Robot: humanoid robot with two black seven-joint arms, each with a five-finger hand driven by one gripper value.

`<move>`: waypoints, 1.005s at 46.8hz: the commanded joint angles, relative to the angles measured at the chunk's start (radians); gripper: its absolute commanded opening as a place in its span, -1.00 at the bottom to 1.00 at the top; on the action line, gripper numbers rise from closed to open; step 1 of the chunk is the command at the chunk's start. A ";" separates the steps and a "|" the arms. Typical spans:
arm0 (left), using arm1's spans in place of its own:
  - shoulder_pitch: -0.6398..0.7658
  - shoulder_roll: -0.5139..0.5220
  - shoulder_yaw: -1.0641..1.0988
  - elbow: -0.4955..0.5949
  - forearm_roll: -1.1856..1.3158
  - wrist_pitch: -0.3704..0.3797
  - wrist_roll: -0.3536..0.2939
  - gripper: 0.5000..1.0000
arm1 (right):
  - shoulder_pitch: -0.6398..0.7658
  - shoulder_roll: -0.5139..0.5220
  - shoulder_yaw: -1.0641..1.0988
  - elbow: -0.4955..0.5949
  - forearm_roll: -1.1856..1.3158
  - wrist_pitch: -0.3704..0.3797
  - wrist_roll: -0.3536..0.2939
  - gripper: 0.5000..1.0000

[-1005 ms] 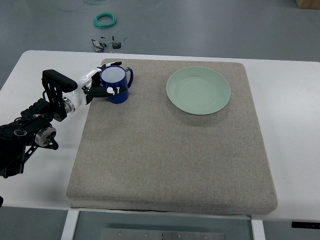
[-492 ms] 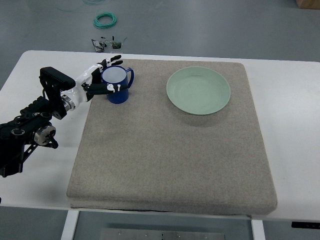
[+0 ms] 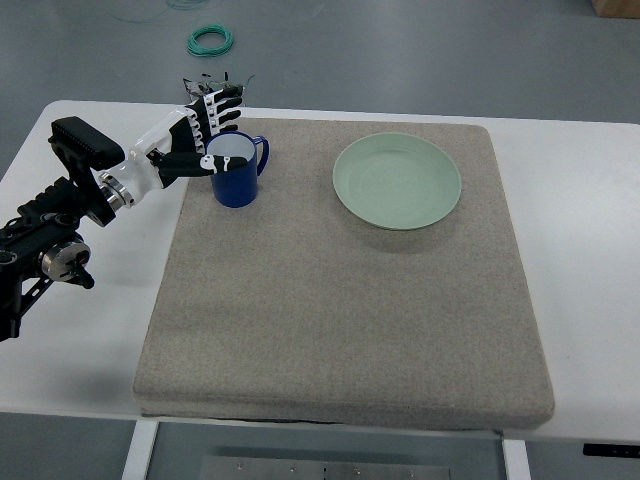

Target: Place cup left of plate with left hand

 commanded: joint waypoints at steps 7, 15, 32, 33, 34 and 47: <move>-0.003 0.041 -0.145 -0.030 -0.177 -0.128 -0.005 0.98 | 0.000 0.000 0.000 0.000 0.000 0.001 0.000 0.73; -0.020 0.041 -0.190 -0.029 -0.304 -0.182 -0.002 0.98 | 0.000 0.000 0.000 0.000 0.000 -0.001 0.000 0.73; -0.110 0.027 -0.190 0.042 -0.405 -0.107 0.031 0.98 | 0.000 0.000 0.000 0.000 0.000 0.001 0.000 0.73; -0.118 0.025 -0.190 0.050 -0.416 -0.096 0.036 0.98 | 0.000 0.000 0.000 0.000 0.000 -0.001 0.000 0.73; -0.123 0.024 -0.190 0.053 -0.430 -0.086 0.042 0.98 | 0.000 0.000 0.000 0.000 0.000 0.001 0.000 0.73; -0.150 -0.064 -0.188 0.060 -0.582 0.062 0.177 0.98 | 0.000 0.000 0.000 0.000 0.000 -0.001 0.000 0.73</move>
